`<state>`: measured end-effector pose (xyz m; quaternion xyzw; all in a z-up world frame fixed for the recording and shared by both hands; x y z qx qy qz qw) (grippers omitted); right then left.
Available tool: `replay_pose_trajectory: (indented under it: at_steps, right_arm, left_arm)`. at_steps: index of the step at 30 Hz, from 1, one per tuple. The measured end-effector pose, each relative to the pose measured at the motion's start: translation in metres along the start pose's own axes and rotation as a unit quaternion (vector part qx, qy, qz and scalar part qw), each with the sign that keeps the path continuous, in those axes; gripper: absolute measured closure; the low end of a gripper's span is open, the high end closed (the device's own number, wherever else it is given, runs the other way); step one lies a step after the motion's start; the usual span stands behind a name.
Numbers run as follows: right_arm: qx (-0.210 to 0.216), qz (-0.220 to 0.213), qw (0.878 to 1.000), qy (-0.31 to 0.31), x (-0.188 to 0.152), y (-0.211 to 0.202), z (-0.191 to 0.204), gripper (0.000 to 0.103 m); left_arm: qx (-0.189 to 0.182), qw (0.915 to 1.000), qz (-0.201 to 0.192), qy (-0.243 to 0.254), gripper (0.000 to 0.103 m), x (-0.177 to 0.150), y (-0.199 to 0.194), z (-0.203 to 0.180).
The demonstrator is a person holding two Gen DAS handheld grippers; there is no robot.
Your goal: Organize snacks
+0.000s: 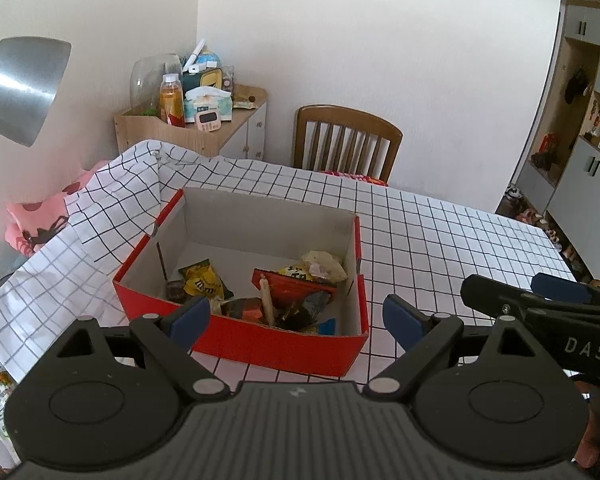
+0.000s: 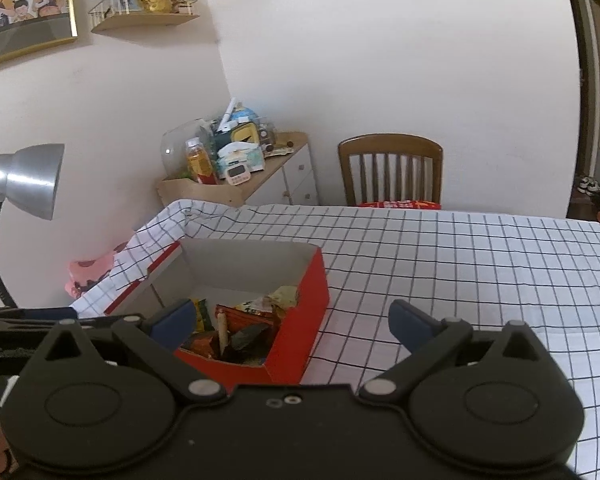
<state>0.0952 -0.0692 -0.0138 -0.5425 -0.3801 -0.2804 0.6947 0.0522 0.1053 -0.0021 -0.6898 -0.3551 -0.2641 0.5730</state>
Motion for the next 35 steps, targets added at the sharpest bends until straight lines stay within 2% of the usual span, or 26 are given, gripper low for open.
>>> replay_pose_trajectory:
  at_steps: [7,35]
  right_arm:
    - [-0.011,0.007,1.0,0.003,-0.0035,0.0028,-0.0012,0.001]
    - [-0.009,0.025,1.0,0.001,-0.0104,0.007,0.0002,0.001]
  left_arm:
    - [-0.001,1.0,-0.001,-0.004,0.009,-0.0008,-0.0008,0.0019]
    - [0.006,0.9996,0.022,-0.015,0.009,-0.0078,0.0075,0.0022]
Point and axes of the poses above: each gripper's, at about its wrist camera, not at the fingertips, and y roughly the way its jaws point, z to its left, x to its top, the point moved 8 cm from there along y, roughly the way its jaws point, and after that the axes turned 11 degrees about -x, right-handed, at the moved point
